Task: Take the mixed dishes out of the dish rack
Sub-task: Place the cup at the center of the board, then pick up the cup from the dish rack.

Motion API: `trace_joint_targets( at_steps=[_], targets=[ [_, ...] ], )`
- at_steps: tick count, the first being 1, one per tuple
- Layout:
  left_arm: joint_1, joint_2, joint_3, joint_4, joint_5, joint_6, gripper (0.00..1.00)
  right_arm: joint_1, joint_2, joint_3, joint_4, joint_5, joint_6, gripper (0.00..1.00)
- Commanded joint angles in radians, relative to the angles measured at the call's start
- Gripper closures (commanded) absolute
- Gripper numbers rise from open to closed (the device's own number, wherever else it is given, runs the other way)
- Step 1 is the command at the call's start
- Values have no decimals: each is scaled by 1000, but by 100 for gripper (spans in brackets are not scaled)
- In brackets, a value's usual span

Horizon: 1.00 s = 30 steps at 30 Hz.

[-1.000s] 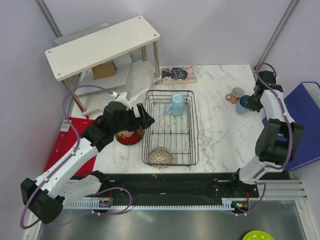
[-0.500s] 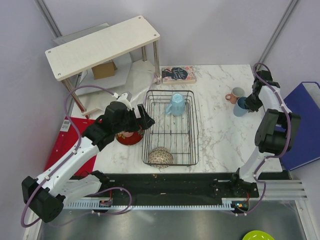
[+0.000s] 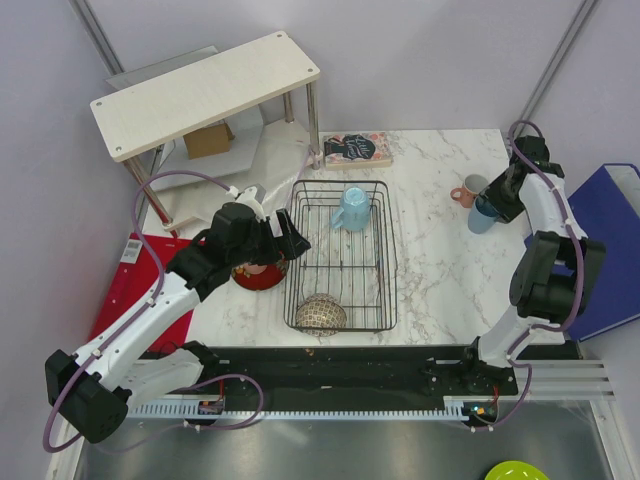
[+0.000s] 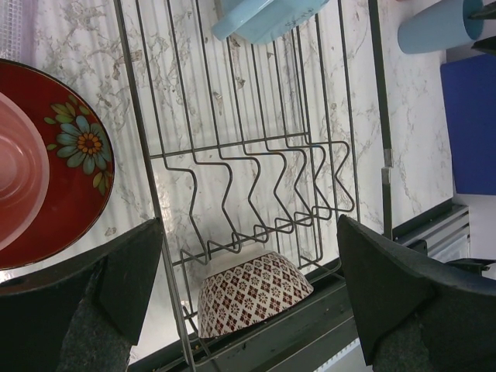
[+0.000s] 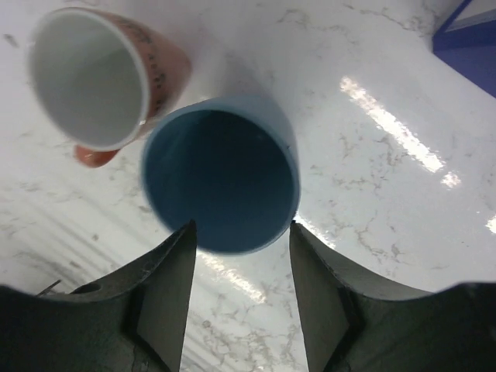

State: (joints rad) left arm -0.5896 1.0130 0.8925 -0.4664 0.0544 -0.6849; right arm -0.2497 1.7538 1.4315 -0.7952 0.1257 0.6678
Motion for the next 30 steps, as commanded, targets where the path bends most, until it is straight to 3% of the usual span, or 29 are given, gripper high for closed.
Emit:
trace_joint_targets(
  at_steps=[1,9,13,18,24,30],
  targets=[
    [1,-10,5,14,-4,-22,1,21,-106,53,2,-83,39,41],
    [1,2,5,17,-33,-15,1,102,-345,-40,56,-176,85,41],
    [1,53,45,18,-42,-7,1,199,-539,-188,202,-202,124,40],
    [-7,151,133,47,-44,42,1,335,-765,-385,390,-279,53,39],
    [-33,285,207,260,-47,215,1,372,-959,-586,542,-336,0,39],
    [-73,511,314,394,12,556,1,375,-1073,-713,623,-393,-7,38]
  ],
)
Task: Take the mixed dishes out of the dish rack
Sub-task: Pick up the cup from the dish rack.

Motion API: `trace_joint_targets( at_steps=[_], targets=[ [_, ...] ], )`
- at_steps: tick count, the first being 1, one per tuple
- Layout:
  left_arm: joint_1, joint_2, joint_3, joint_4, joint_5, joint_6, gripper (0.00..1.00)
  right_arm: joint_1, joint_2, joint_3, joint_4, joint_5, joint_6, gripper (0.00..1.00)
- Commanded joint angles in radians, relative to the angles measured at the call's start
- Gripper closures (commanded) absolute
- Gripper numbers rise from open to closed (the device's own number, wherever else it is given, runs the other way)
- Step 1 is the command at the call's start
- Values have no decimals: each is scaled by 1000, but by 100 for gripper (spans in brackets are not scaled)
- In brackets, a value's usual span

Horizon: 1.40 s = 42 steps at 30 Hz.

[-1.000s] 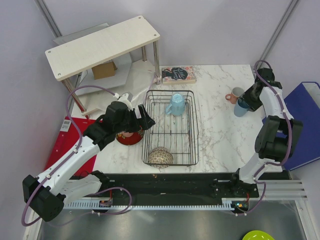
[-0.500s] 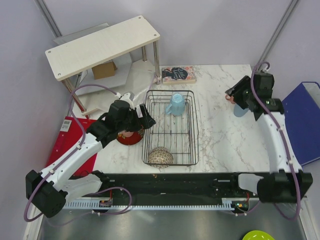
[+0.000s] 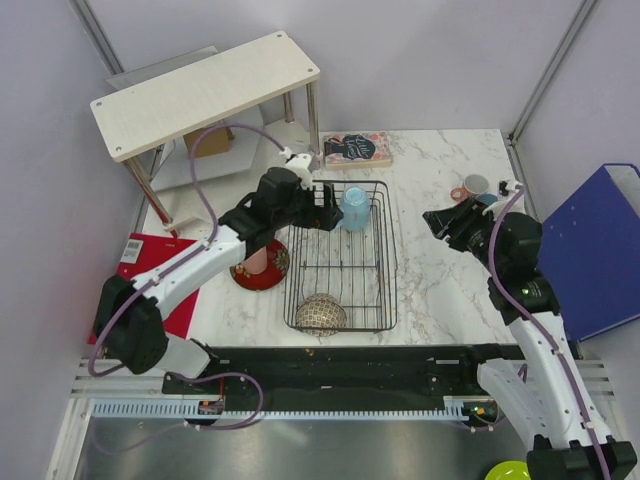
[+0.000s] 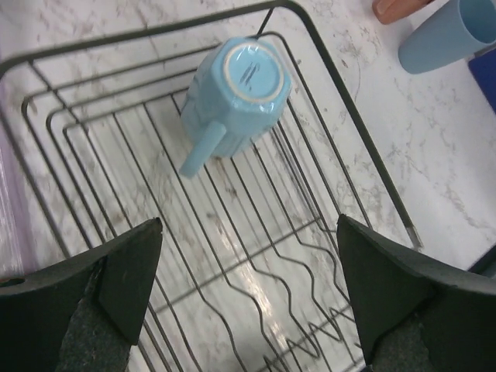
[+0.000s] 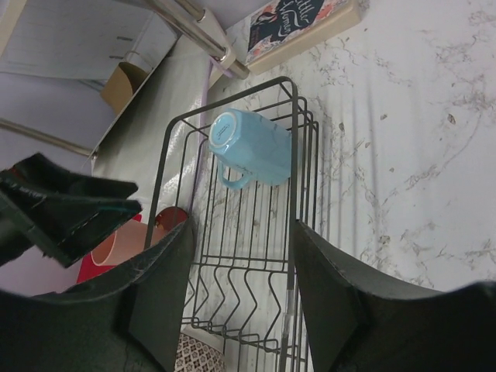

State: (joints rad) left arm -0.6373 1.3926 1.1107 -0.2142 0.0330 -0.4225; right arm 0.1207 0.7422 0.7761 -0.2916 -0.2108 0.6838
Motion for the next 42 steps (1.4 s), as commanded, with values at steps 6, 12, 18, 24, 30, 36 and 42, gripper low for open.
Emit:
trace_joint_targets(
  at_steps=[6,12,18,24,30,36,42],
  targets=[
    [-33,256,168,184,114,507,1,42,-112,-121,121,-55,-24,38],
    [-33,381,290,176,96,605,0,43,-136,-153,132,-79,-12,38],
    [-13,506,425,99,113,646,0,43,-159,-169,124,-71,-24,38],
    [5,487,417,65,117,599,1,46,-164,-170,111,-68,-29,38],
    [57,356,292,-43,137,614,3,46,-176,-156,86,-70,-24,38],
    [71,341,270,-100,166,671,6,48,-190,-175,85,-71,-21,38],
    [70,451,351,-146,177,702,12,48,-207,-195,71,-79,-12,38]
  ],
)
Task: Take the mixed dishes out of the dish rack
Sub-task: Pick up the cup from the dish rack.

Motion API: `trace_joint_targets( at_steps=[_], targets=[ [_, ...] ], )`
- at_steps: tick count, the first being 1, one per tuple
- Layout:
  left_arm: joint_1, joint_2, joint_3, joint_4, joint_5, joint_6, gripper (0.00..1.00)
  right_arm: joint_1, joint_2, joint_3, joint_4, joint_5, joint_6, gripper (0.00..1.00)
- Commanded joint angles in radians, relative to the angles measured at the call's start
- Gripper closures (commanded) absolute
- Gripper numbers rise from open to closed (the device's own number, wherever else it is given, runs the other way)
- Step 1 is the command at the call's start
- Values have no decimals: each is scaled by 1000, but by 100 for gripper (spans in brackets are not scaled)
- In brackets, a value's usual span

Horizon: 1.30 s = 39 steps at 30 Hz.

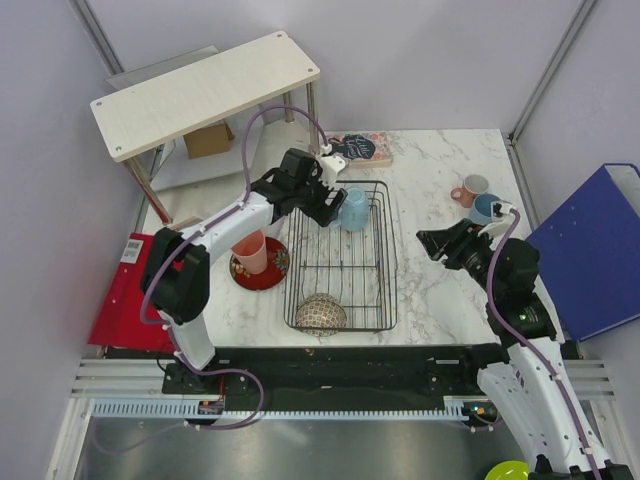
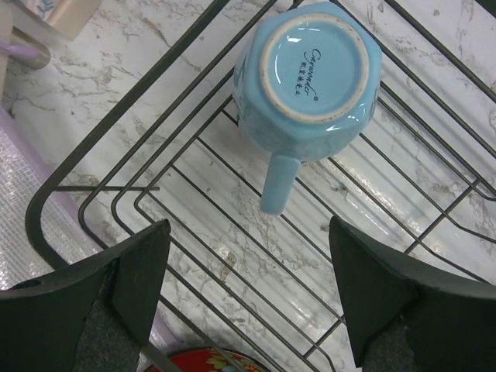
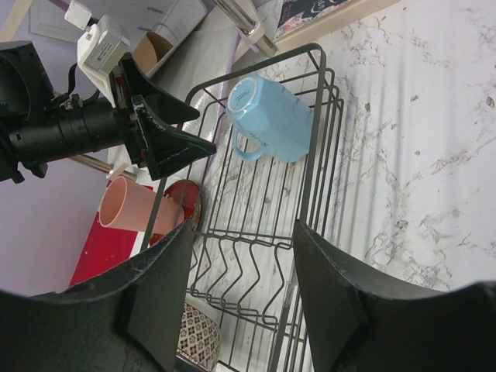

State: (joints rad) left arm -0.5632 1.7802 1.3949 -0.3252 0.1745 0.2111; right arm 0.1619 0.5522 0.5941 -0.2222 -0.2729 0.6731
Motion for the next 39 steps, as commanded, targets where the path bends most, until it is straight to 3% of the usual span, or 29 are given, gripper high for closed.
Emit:
trace_joint_targets(
  at_steps=[1,23,32,39],
  targets=[
    [-4,74,72,-38,42,68,13,7,-20,-14,0,-17,-1,38],
    [-27,261,174,-34,62,106,25,7,5,-48,0,-14,-23,38],
    [-32,291,173,-32,75,106,35,5,8,-57,-3,-14,-26,38],
    [-32,285,165,-25,69,102,63,7,5,-65,-3,-15,-20,38]
  ],
)
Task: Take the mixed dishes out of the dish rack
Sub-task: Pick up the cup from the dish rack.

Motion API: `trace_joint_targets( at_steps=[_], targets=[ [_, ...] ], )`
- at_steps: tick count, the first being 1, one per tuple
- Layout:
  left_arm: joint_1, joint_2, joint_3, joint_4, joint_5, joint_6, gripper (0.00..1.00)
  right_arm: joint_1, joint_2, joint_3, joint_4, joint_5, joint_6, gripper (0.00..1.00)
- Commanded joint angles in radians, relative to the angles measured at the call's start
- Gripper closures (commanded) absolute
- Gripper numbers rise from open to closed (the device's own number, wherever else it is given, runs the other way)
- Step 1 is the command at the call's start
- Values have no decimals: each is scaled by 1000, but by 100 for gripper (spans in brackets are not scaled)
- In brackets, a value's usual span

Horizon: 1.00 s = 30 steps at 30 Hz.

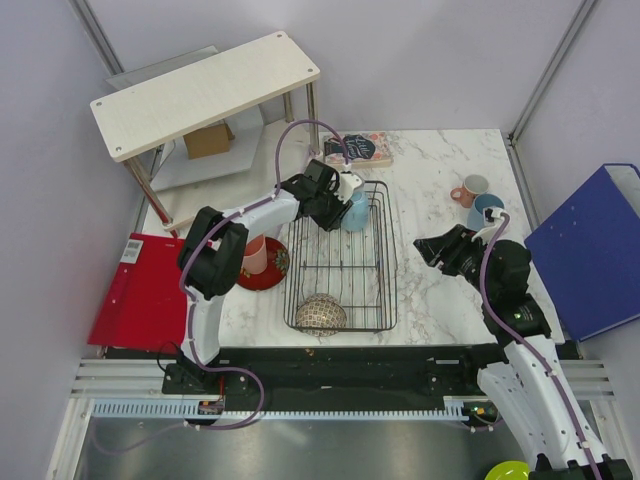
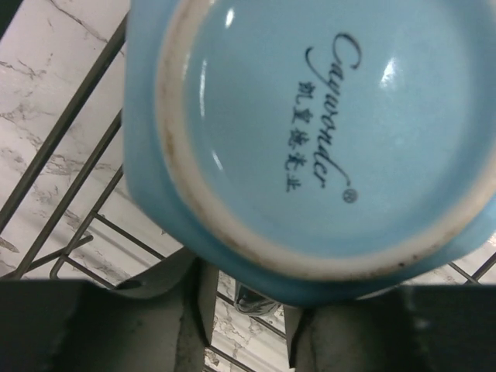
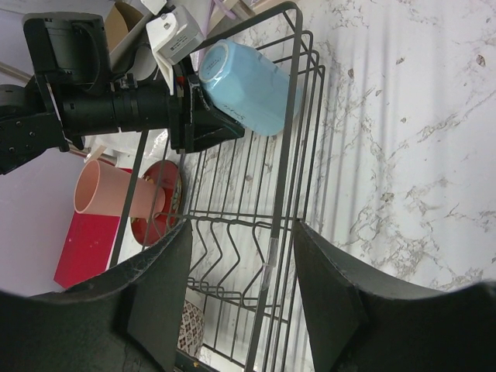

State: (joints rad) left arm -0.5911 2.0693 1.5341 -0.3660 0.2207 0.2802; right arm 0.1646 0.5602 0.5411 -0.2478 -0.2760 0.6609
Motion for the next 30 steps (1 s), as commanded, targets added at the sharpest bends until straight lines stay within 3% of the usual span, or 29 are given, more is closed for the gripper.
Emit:
trace_joint_targets(
  at_steps=[1,5,9,12,19,30],
  targets=[
    [-4,-6,26,18,25,33,64,4,-3,-13,21,-12,-6,38],
    [-4,-9,17,30,23,30,72,4,-8,-17,22,-14,-4,38],
    [-4,-17,3,41,34,11,92,4,-11,-20,21,-14,-3,38],
    [-4,-44,-29,64,36,5,98,4,-11,-23,22,-12,3,38],
    [-4,-162,-141,130,40,-21,98,4,-9,-1,22,-12,2,38],
    [-9,-414,-161,180,23,-127,98,4,-11,52,13,6,9,38]
  ],
)
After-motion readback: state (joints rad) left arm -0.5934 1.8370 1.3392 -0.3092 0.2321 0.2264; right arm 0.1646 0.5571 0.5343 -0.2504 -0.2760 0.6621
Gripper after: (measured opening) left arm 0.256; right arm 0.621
